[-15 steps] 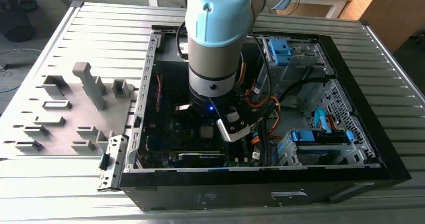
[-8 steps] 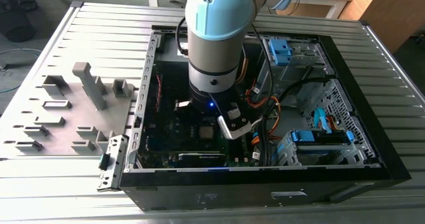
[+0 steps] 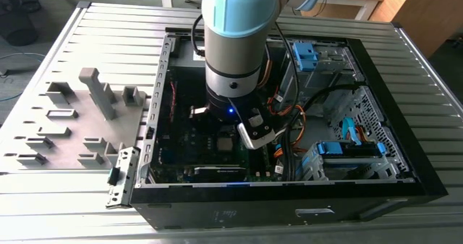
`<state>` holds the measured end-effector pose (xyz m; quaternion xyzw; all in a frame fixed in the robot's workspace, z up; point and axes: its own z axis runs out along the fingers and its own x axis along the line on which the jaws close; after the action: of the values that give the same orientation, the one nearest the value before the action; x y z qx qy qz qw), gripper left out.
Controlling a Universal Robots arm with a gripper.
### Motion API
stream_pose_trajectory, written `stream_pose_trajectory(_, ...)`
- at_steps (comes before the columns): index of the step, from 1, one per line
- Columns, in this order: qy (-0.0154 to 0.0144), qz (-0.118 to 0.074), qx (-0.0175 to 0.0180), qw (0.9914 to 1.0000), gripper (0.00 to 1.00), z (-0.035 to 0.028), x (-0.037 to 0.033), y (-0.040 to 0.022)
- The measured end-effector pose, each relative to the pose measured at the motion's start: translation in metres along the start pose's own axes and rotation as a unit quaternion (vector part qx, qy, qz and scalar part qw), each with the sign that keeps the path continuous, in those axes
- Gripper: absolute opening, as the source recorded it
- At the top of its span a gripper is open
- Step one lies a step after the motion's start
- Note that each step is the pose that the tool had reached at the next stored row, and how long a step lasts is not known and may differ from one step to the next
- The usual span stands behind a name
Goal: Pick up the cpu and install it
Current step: 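Place the cpu into insertion slot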
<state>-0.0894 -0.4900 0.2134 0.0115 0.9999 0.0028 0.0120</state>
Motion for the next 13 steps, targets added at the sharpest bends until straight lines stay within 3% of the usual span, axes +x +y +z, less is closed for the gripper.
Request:
stream_pose_trajectory(10,0.0,0.0,0.0,1.0,0.51,-0.0009,0.0,0.0)
stream_pose_trajectory(13,0.0,0.0,0.0,1.0,0.43,-0.0012,0.0,0.0)
